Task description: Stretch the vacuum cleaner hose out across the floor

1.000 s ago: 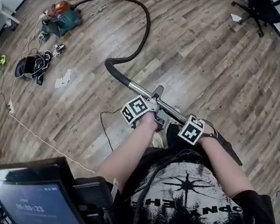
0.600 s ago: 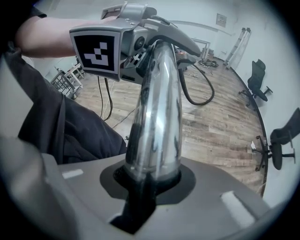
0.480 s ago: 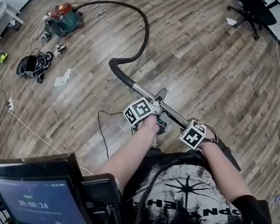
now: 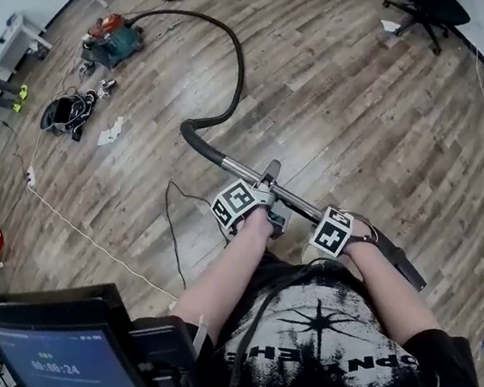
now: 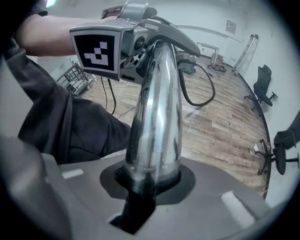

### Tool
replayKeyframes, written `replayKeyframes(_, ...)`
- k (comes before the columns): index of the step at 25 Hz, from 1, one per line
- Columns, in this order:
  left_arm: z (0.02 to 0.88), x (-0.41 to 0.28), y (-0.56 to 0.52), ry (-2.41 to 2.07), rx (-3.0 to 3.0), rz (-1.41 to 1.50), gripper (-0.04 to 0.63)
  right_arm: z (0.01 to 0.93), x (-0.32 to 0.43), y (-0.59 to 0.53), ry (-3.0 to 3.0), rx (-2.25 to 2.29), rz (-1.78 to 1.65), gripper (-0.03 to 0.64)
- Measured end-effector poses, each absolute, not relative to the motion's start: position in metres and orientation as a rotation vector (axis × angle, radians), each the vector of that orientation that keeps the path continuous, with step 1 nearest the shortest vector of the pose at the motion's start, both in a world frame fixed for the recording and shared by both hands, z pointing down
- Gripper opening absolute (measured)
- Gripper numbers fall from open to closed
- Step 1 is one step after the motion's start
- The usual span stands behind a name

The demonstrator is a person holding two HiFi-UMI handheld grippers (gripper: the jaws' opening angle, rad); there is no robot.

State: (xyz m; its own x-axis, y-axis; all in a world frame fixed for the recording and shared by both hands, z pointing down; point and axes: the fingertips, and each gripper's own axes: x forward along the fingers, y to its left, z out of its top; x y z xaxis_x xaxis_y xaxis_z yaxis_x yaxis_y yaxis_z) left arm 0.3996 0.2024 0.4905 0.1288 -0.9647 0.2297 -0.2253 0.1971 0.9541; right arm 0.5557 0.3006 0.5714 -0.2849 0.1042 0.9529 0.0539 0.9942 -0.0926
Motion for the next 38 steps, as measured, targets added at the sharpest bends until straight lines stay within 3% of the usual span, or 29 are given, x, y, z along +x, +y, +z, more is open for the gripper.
replayKeyframes(6, 0.499, 0.453, 0.23, -1.336, 1.227, -0.77, 0.055, 0.573, 0.607, 0.334, -1.863, -0.144, 0.103, 0.084)
replayKeyframes(25, 0.547, 0.526, 0.287, -1.025, 1.291, -0.599, 0.055, 0.596, 0.655, 0.428, -1.738, 0.133, 0.301, 0.084)
replayKeyframes(38, 0.568, 0.643, 0.306, -0.84, 1.356, -0.405, 0.055, 0.609, 0.734, 0.476, -1.7, 0.339, 0.491, 0.084)
